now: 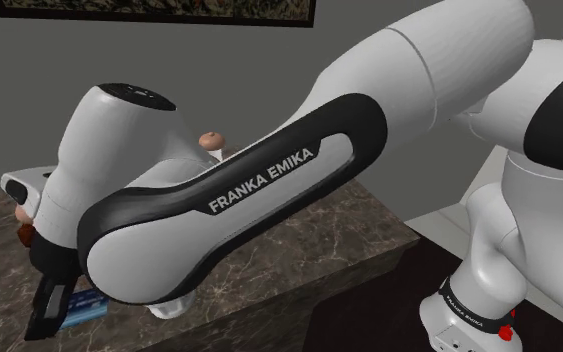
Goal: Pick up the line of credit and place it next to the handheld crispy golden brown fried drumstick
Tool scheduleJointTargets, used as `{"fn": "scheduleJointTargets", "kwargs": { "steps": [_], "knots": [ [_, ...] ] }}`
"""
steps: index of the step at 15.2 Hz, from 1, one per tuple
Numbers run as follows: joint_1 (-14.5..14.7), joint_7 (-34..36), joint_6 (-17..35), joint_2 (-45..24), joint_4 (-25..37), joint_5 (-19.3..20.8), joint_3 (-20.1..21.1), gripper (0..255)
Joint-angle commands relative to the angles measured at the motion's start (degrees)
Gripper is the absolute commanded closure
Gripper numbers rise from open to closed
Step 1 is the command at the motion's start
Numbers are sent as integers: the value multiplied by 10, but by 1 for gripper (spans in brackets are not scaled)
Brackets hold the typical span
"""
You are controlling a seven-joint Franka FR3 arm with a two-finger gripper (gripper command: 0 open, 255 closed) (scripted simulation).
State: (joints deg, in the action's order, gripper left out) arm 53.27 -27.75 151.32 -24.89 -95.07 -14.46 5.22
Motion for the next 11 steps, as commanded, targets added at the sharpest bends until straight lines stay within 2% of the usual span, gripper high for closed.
{"fn": "scheduleJointTargets", "kwargs": {
  "steps": [1, 11],
  "knots": [
    [-2, -5, 10, -6, -4, -3, 2, 255],
    [-8, -27, 70, -43, -27, -17, 13, 255]
  ]
}}
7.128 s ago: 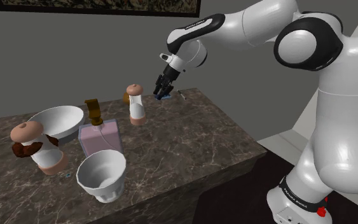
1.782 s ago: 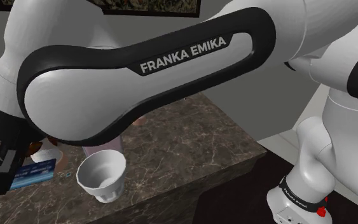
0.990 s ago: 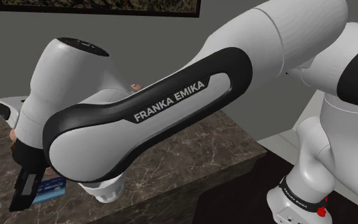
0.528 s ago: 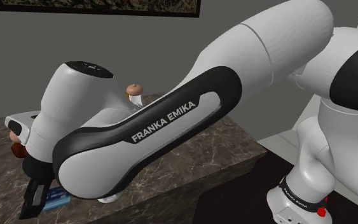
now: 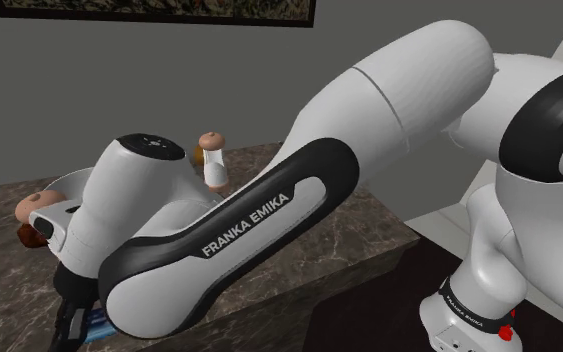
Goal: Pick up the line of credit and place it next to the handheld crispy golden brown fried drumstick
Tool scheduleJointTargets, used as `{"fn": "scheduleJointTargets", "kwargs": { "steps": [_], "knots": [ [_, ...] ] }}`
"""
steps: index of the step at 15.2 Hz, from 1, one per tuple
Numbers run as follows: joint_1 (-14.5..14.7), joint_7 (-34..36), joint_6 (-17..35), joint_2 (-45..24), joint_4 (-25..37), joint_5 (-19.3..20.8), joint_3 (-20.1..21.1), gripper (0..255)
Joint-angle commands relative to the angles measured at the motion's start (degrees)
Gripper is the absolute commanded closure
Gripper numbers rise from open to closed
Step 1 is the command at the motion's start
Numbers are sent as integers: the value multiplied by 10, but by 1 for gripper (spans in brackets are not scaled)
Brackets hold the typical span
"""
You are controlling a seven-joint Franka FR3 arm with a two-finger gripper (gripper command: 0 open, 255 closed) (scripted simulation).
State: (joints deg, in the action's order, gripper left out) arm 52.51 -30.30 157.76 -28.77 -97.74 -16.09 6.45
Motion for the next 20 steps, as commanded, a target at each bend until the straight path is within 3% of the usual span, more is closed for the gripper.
{"fn": "scheduleJointTargets", "kwargs": {
  "steps": [1, 12, 13, 18, 20],
  "knots": [
    [-1, -4, 11, -9, -2, -2, 2, 255],
    [-5, -13, 34, -27, -7, -8, 8, 255],
    [-5, -14, 35, -26, -9, -8, 9, 0],
    [-5, -13, 34, -27, -7, -8, 8, 0],
    [-12, -17, 24, 14, -38, -12, 11, 0]
  ]
}}
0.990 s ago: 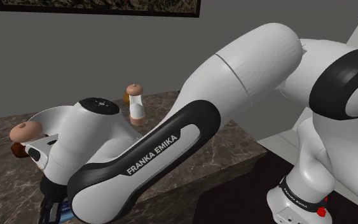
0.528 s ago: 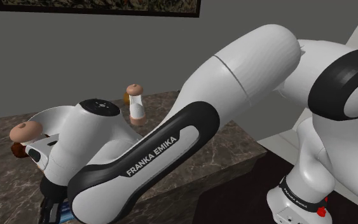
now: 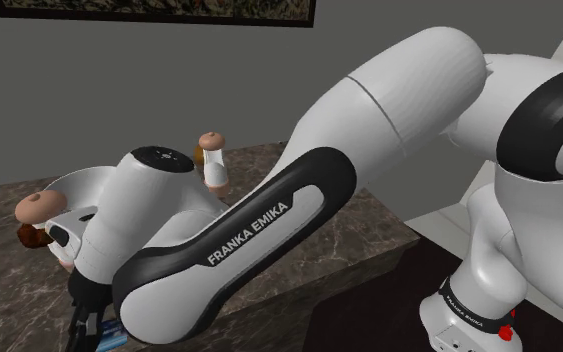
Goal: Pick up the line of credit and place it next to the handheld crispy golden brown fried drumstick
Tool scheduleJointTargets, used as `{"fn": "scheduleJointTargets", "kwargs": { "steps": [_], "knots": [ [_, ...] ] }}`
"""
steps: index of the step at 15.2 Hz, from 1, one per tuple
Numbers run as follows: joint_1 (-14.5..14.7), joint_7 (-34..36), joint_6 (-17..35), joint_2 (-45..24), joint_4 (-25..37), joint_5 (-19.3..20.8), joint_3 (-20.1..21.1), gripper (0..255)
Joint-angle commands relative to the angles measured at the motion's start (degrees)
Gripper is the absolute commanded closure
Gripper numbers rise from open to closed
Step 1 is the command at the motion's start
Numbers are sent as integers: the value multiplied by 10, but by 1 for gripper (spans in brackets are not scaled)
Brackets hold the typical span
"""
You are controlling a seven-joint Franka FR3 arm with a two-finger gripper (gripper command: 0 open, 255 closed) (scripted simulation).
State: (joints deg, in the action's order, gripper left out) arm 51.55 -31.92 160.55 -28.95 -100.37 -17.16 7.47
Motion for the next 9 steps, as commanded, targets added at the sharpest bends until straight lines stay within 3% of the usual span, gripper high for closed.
{"fn": "scheduleJointTargets", "kwargs": {
  "steps": [1, 9],
  "knots": [
    [-5, -2, -11, 36, -26, -3, 1, 0],
    [-8, -3, -16, 52, -37, -5, 2, 0]
  ]
}}
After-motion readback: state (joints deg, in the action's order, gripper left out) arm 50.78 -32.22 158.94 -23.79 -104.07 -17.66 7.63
